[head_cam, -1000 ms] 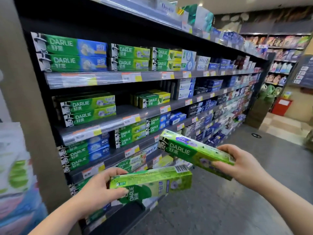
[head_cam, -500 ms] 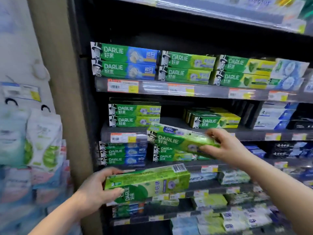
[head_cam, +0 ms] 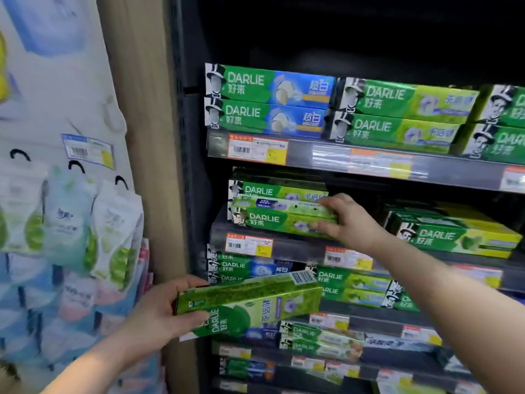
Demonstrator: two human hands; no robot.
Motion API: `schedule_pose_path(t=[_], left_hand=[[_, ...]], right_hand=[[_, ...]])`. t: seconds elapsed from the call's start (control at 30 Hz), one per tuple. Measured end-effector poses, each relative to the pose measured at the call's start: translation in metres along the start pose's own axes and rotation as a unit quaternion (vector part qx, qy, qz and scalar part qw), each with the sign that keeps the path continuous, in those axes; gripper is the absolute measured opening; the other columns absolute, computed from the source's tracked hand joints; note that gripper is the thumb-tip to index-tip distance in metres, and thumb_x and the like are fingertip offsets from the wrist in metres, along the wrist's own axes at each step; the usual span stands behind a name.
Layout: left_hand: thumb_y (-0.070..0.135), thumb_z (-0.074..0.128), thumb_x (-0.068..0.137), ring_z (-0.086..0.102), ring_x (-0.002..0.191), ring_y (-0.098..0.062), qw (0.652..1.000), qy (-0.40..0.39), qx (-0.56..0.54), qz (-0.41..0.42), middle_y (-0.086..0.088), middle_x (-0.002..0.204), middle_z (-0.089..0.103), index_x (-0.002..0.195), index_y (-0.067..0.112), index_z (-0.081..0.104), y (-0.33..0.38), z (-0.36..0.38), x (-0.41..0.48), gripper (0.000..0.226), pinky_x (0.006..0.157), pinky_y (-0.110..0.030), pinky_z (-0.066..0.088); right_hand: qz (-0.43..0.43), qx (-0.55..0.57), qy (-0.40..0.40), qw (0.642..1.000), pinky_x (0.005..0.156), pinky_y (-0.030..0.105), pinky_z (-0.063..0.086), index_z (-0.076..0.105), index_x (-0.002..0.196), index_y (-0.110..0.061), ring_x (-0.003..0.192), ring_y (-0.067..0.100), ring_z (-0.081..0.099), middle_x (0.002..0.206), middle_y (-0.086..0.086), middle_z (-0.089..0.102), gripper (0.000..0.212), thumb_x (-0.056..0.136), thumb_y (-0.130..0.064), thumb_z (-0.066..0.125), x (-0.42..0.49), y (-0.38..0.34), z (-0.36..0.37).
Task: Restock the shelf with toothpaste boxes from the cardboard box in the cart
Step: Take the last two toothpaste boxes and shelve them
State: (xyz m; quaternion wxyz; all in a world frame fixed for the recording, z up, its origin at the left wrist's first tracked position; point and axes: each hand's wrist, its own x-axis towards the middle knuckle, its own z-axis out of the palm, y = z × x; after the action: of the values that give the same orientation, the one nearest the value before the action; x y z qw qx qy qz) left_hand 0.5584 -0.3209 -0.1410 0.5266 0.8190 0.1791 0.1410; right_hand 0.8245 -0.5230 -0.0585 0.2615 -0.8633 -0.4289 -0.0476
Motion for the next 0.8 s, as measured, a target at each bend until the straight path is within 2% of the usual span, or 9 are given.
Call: schedule_pose_path(t=[0.07,0.17,0.33,0.4,0.47,0.63,0.8], left_hand=[[0.071,0.077,0.024,0.068,0.080,-0.004,1.000,-0.014,0.005,0.003,0.012,0.088,0.074,0.093,0.037,0.068,-0.004,-0.002,0.010,0.077,0.076,-0.018,0.049],[0.053,0.074,0.041,0.068,0.083,-0.008,1.000,-0.016,0.010,0.004,0.010,0.089,0.074,0.094,0.045,0.063,-0.006,-0.003,0.022,0.056,0.083,-0.028,0.049],[0.052,0.067,0.044,0.067,0.077,-0.003,0.999,-0.017,0.020,0.021,0.012,0.090,0.073,0.094,0.052,0.059,-0.004,-0.002,0.031,0.050,0.073,-0.015,0.048],[0.053,0.066,0.044,0.067,0.077,0.000,0.999,-0.019,0.026,0.020,0.016,0.089,0.073,0.095,0.052,0.059,-0.006,-0.002,0.034,0.051,0.072,-0.012,0.047],[0.053,0.067,0.045,0.068,0.081,-0.002,0.999,-0.019,0.025,0.013,0.015,0.091,0.073,0.096,0.051,0.059,-0.009,-0.001,0.036,0.051,0.075,-0.015,0.048],[0.050,0.069,0.046,0.069,0.085,-0.011,1.000,-0.027,0.004,0.007,0.005,0.092,0.074,0.095,0.045,0.063,-0.011,0.003,0.040,0.050,0.081,-0.026,0.050],[0.047,0.070,0.046,0.068,0.080,-0.008,1.000,-0.025,-0.013,0.005,0.004,0.092,0.073,0.094,0.043,0.064,-0.010,0.005,0.041,0.049,0.076,-0.019,0.049]], right_hand=[[-0.003,-0.002,-0.007,1.000,0.082,0.012,0.027,0.051,0.125,-0.004,0.108,0.028,0.051,0.107,0.011,0.048,0.056,0.077,-0.024,0.071,0.011,0.001,0.008],[0.003,0.007,-0.019,1.000,0.085,0.011,0.028,0.050,0.127,-0.005,0.112,0.028,0.050,0.118,0.017,0.051,0.056,0.078,-0.024,0.069,0.020,0.001,0.019],[0.014,0.027,-0.001,1.000,0.090,0.013,0.029,0.050,0.128,-0.010,0.117,0.025,0.049,0.125,0.015,0.051,0.054,0.079,-0.024,0.069,0.026,0.000,0.027],[0.017,0.024,0.001,1.000,0.096,0.019,0.031,0.051,0.128,-0.011,0.118,0.025,0.048,0.126,0.015,0.051,0.053,0.079,-0.025,0.068,0.028,0.001,0.028],[0.020,0.019,-0.001,1.000,0.100,0.025,0.033,0.050,0.129,-0.013,0.119,0.026,0.048,0.127,0.014,0.051,0.053,0.080,-0.027,0.067,0.030,0.001,0.027],[0.018,0.014,-0.001,1.000,0.101,0.027,0.034,0.049,0.130,-0.013,0.120,0.026,0.047,0.128,0.014,0.051,0.053,0.082,-0.029,0.065,0.032,0.004,0.030],[0.020,0.010,0.013,1.000,0.103,0.032,0.036,0.050,0.130,-0.012,0.121,0.028,0.047,0.129,0.015,0.052,0.053,0.082,-0.028,0.065,0.034,0.004,0.034]])
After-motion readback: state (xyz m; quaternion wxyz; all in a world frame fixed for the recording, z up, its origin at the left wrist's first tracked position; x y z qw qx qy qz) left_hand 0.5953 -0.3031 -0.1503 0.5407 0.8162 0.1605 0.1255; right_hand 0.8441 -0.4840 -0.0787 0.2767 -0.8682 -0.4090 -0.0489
